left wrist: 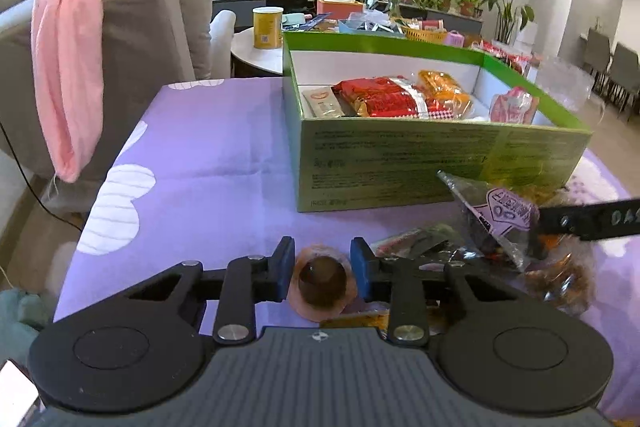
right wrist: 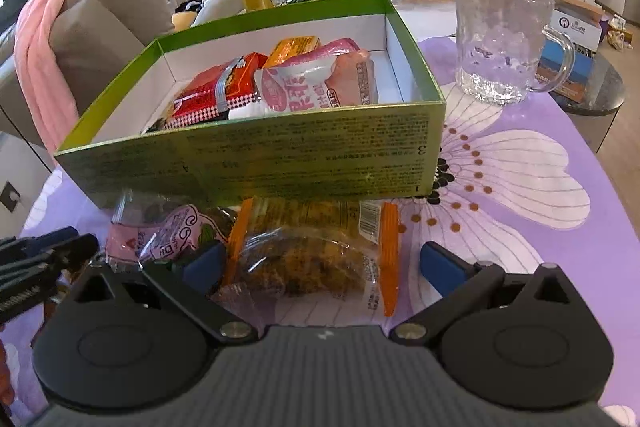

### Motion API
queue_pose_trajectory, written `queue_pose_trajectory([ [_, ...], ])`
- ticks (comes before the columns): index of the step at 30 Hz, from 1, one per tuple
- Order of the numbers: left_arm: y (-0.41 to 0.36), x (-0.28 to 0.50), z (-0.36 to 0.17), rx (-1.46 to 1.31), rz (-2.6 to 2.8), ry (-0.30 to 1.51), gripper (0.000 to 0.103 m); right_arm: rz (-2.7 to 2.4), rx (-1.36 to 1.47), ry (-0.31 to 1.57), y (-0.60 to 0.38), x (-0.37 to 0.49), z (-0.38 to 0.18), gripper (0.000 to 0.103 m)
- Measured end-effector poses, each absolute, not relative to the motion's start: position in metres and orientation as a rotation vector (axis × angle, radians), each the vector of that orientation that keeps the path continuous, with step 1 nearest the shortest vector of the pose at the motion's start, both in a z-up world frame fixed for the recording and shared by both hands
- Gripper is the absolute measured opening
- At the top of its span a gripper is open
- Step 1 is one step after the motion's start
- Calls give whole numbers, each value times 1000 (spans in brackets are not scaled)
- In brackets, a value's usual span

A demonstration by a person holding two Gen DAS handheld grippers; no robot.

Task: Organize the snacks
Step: 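Drop the egg into the box with the left gripper while the right drops the orange-edged nut bag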

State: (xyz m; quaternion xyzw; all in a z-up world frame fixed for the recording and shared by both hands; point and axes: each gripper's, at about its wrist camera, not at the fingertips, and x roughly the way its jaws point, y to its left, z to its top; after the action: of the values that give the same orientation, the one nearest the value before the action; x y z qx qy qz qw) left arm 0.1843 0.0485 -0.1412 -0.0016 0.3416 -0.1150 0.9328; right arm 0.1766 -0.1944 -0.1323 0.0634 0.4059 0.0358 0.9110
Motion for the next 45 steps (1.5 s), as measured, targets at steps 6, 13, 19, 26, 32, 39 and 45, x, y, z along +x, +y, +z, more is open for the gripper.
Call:
queue_pose_trajectory([
  [6, 54, 171, -126, -37, -235, 667, 26, 114, 108, 814, -192, 164, -125, 82],
  [13, 56, 156, -104, -52, -236, 619, 26, 114, 105, 782, -195, 144, -112, 81],
  [19, 52, 146, -88, -62, -248, 585, 26, 100, 122, 739, -204, 131, -96, 81],
  [26, 42, 146, -69, -46, -271, 538, 26, 117, 146, 659, -208, 126, -70, 81],
  [32, 28, 157, -51, -27, -296, 505, 27, 127, 153, 582, -208, 140, -47, 81],
  [39, 11, 182, -36, 13, -321, 460, 27, 141, 151, 524, -206, 163, -32, 81],
  [45, 2, 206, -36, 29, -335, 449, 27, 139, 158, 515, -208, 182, -34, 81],
])
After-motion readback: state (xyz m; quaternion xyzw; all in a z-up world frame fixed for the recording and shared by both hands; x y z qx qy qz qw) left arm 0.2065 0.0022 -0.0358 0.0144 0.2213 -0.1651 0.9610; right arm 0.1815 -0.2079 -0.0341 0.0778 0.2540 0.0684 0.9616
